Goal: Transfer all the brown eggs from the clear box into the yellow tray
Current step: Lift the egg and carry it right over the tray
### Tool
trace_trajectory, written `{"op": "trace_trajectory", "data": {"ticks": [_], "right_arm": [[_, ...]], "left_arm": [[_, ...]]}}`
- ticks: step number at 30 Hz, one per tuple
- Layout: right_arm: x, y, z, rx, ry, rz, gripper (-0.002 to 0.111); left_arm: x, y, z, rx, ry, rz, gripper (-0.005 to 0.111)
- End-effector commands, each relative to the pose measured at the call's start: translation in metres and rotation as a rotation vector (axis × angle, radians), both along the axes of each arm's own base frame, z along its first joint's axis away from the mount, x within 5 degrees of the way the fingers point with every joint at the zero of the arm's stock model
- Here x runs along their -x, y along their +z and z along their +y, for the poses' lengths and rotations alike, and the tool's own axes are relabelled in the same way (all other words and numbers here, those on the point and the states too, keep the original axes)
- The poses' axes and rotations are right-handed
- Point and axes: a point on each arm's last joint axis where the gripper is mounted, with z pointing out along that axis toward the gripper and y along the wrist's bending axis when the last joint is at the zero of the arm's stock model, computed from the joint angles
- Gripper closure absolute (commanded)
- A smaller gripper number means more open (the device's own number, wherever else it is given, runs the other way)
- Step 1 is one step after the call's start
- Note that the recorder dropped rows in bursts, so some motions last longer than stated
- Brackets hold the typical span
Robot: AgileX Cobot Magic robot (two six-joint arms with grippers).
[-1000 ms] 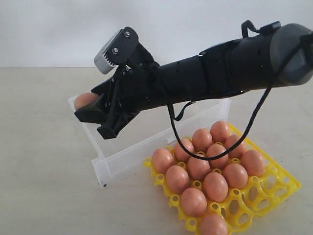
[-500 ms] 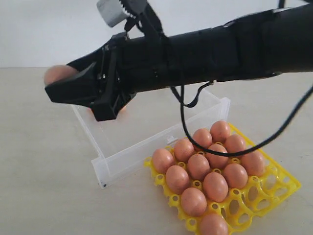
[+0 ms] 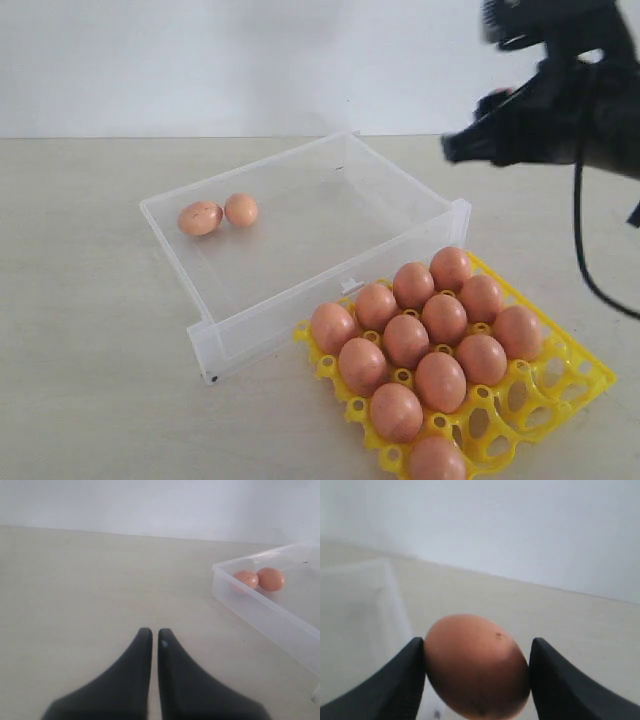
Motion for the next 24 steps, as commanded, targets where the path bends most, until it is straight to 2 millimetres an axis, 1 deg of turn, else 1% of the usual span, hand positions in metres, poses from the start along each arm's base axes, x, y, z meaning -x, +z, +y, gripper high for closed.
{"op": "trace_trajectory", "data": {"ticks": [1,2,4,6,7,9,12,14,15,16,18,20,22,24], "right_arm": [[-0.013,0.016,-0.055,-0.485,-0.278,-0.243,0.109],[-0.017,0.017,-0.069,-0.607,-0.320,-0.295,0.109],[-0.026,0.015,-0.090,-0.773,-0.350,-0.380,0.109],[-0.035,0.013,-0.110,-0.876,-0.296,-0.460,0.109],[-0.039,0.011,-0.118,-0.934,-0.223,-0.488,0.109],[-0.047,0.005,-0.128,-1.056,-0.007,-0.514,0.109],[-0.050,-0.015,-0.136,-1.151,0.308,-0.469,0.109],[-0.055,-0.039,-0.144,-1.189,0.303,-0.340,0.109],[-0.055,-0.059,-0.145,-1.140,0.340,-0.216,0.109],[-0.053,-0.068,-0.141,-1.096,0.384,-0.140,0.109],[-0.044,-0.080,-0.130,-0.984,0.504,0.017,0.109],[-0.035,-0.088,-0.117,-0.883,0.625,0.158,0.109],[-0.031,-0.091,-0.106,-0.867,0.678,0.242,0.109],[-0.029,-0.088,-0.094,-0.858,0.719,0.286,0.109]], "left_arm": [[0.000,0.000,0.000,0.004,0.003,-0.005,0.103],[0.000,0.000,0.000,0.004,0.003,-0.005,0.103],[0.000,0.000,0.000,0.004,0.003,-0.005,0.103],[0.000,0.000,0.000,0.004,0.003,-0.005,0.103],[0.000,0.000,0.000,0.004,0.003,-0.005,0.103],[0.000,0.000,0.000,0.004,0.003,-0.005,0.103],[0.000,0.000,0.000,0.004,0.003,-0.005,0.103],[0.000,0.000,0.000,0.004,0.003,-0.005,0.103],[0.000,0.000,0.000,0.004,0.003,-0.005,0.103],[0.000,0.000,0.000,0.004,0.003,-0.005,0.103],[0.000,0.000,0.000,0.004,0.003,-0.005,0.103],[0.000,0.000,0.000,0.004,0.003,-0.005,0.103],[0.000,0.000,0.000,0.004,0.003,-0.005,0.103],[0.000,0.000,0.000,0.004,0.003,-0.005,0.103]]}}
